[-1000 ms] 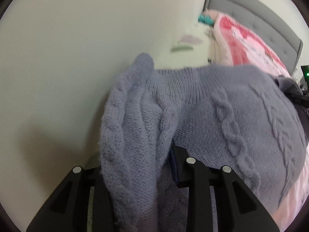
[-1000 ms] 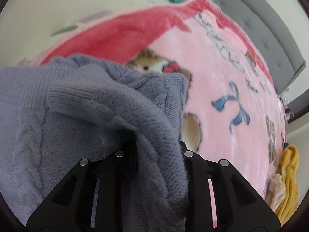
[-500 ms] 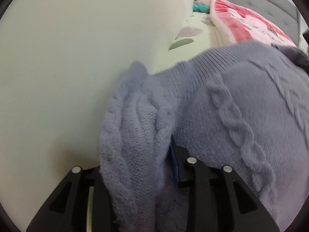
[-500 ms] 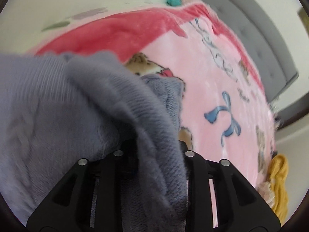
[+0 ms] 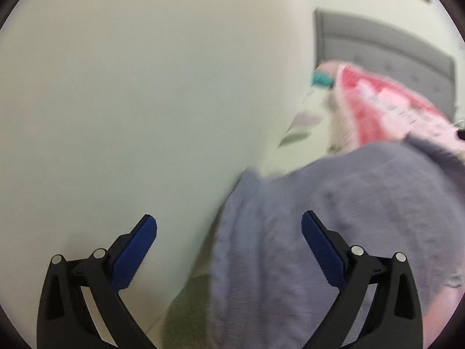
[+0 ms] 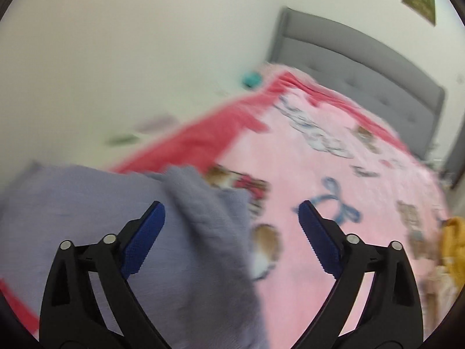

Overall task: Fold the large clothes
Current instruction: 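Lower the cardigan onto the bed edge and open both grippers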

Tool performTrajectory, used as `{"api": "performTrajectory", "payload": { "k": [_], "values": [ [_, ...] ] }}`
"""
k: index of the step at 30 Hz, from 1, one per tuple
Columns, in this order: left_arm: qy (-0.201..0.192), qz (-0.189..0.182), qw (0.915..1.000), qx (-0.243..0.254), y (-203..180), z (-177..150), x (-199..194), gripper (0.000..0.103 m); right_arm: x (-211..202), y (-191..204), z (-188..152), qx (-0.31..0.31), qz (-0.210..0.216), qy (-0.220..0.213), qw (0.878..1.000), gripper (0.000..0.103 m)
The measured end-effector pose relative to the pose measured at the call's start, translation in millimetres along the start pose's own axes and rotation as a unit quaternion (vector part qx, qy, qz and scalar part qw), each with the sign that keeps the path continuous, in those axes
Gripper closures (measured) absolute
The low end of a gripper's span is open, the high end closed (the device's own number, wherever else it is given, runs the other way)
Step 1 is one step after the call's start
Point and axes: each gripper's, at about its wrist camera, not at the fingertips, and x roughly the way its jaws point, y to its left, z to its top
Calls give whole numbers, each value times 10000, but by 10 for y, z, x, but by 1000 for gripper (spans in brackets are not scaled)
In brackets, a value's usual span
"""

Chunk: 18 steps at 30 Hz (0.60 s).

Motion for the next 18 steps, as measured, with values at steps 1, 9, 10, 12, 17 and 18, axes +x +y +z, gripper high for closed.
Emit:
{"api": "performTrajectory", "payload": {
  "k": [1, 9, 10, 12, 17, 18],
  "values": [
    [29, -248, 9997, 18, -64, 13, -45, 5, -7, 7, -26, 36, 190, 116, 9997, 39],
    [1227, -902, 9880, -273, -325, -369, 352, 5, 419, 205, -556, -122, 109, 1448, 9893, 73],
    [1337, -948, 9859, -340, -337, -419, 425, 5, 474, 159, -626, -70, 0, 1582, 9874, 73],
    [1466, -1170, 9798, -700, -267, -567, 502, 4, 601, 93, -758, -116, -104, 1744, 9846, 73],
    [1447, -1029, 9810, -781, -311, -667, 530, 4, 384, 183, -543, -209, 150, 1352, 9905, 70],
    [1450, -992, 9816, -754, -350, -637, 557, 4, 246, 201, -429, -240, 324, 937, 9948, 58]
  ]
}}
